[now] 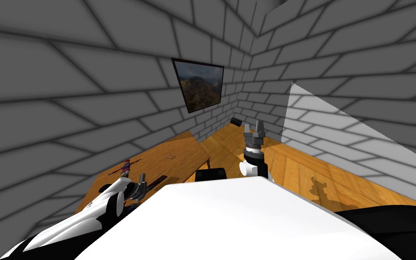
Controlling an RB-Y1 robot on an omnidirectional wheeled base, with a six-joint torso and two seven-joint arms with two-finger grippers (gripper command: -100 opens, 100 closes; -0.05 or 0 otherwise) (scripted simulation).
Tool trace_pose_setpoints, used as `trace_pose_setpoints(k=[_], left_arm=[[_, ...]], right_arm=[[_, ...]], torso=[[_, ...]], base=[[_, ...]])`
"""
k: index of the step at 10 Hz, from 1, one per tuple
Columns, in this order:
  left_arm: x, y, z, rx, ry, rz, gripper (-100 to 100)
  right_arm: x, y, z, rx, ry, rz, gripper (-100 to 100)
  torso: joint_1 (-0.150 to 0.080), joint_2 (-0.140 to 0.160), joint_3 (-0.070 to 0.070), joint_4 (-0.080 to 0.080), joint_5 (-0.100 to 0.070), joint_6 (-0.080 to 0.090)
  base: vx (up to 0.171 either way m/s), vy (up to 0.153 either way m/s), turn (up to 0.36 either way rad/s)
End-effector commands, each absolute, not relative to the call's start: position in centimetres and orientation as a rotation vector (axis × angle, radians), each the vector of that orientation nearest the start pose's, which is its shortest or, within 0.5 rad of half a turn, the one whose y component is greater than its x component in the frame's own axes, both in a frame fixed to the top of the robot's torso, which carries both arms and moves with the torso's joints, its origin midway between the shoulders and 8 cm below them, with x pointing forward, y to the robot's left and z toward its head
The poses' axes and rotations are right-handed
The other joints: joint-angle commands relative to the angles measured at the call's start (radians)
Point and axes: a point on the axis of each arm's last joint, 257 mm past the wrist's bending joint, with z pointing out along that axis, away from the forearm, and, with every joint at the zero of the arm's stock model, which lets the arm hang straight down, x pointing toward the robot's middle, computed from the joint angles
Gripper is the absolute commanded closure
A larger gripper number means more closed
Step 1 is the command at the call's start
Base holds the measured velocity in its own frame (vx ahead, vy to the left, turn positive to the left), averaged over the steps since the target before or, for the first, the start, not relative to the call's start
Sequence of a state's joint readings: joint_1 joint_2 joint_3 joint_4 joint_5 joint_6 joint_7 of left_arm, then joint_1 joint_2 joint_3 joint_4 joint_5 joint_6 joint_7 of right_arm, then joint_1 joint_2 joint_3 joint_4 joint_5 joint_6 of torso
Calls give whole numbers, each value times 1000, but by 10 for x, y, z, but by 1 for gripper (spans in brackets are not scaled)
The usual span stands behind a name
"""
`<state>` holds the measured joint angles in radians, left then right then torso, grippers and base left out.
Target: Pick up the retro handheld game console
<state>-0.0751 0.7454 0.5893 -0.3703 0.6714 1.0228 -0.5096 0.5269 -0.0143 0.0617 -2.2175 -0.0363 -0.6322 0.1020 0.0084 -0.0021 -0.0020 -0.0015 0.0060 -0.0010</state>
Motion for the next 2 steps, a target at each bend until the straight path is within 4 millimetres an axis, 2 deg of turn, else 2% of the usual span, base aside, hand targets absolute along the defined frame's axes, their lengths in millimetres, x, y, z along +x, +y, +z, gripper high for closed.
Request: trace_pose_setpoints(k=[1, 2], left_arm=[[114, 611, -521, -2805, 1426, -11, 100], [114, 611, -521, -2803, 1427, -11, 0]], right_arm=[[333, -265, 12, 608, 593, 1290, 0], [333, -265, 12, 608, 593, 1290, 0]], torso=[[0, 0, 0, 0, 0, 0], [0, 0, 0, 0, 0, 0]], base=[[0, -6, -1], [0, 0, 0]])
